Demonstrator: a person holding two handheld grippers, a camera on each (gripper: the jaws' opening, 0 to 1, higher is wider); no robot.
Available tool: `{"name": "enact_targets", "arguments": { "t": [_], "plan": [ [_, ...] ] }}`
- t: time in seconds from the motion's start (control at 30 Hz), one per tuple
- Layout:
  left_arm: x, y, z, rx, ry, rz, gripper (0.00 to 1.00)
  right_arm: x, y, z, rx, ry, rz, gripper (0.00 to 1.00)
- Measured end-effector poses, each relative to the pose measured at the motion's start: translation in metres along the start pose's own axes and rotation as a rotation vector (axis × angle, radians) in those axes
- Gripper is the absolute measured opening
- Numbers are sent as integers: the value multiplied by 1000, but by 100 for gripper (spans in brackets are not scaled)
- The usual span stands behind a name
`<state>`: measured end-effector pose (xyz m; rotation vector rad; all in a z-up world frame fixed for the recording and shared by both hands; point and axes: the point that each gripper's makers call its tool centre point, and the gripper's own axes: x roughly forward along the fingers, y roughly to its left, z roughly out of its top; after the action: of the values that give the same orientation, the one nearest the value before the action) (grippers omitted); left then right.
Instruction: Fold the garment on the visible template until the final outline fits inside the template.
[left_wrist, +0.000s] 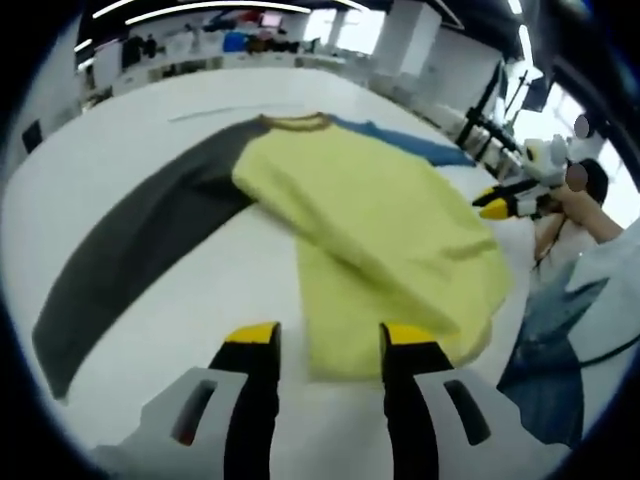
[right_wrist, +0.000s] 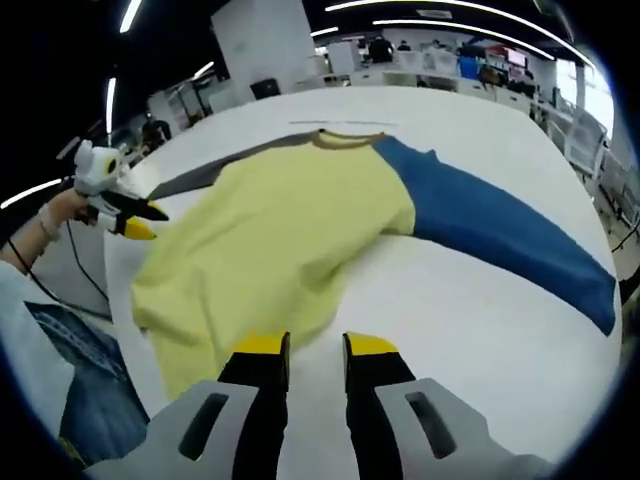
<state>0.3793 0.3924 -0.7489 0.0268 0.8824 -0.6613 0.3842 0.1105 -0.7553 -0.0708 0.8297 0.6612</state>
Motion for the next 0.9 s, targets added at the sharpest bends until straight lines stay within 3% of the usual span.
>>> {"name": "enact_targets", "arguments": {
  "t": [0.9],
  "plan": [
    [16,-3,3,-4,18,-30,26,14,0,3,-63,31,-11,18]
  ]
}}
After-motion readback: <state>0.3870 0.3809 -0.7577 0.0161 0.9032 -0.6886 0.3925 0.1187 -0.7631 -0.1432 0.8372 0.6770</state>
